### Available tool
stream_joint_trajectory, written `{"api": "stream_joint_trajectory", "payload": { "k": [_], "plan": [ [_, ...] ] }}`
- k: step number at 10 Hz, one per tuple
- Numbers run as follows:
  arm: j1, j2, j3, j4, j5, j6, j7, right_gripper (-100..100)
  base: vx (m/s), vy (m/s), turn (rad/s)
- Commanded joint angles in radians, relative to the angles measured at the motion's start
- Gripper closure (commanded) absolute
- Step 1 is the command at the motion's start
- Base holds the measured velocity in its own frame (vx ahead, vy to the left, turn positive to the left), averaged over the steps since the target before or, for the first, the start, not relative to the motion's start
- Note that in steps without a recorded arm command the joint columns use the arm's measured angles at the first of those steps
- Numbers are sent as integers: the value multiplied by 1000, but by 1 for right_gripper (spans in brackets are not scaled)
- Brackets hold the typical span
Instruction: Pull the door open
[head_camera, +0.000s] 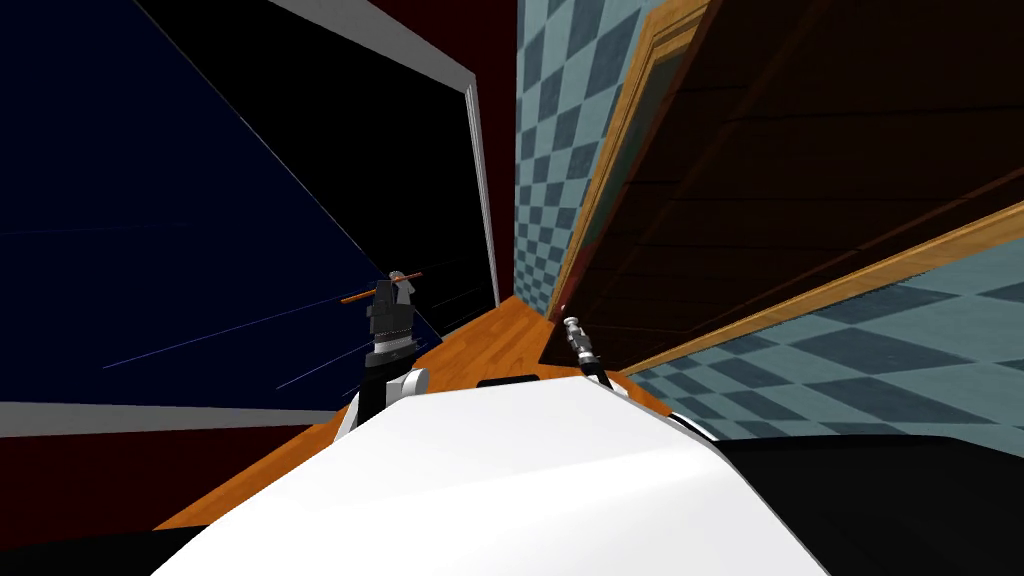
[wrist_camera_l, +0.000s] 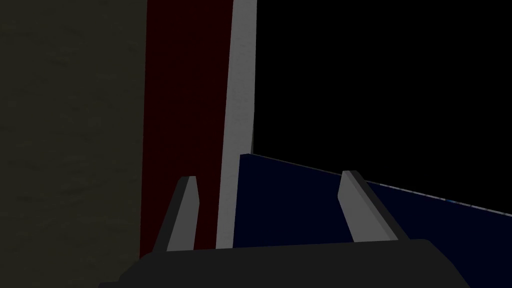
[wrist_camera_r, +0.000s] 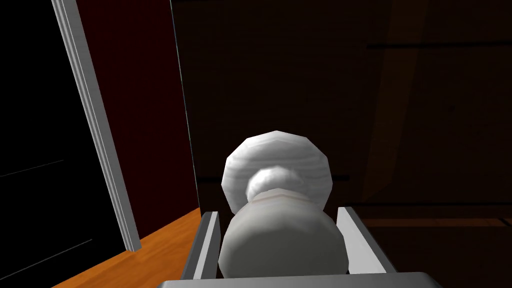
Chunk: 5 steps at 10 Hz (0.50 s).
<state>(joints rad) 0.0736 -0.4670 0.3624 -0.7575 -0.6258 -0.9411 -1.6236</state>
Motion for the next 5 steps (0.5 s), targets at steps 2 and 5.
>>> {"api": "stream_joint_trajectory", "payload": {
  "k": [2, 5],
  "plan": [
    [27, -24, 36, -19, 11, -19, -26, 100, -228, -32, 67],
    [36, -36, 49, -27, 16, -26, -35, 100, -171, -43, 61]
  ]
}}
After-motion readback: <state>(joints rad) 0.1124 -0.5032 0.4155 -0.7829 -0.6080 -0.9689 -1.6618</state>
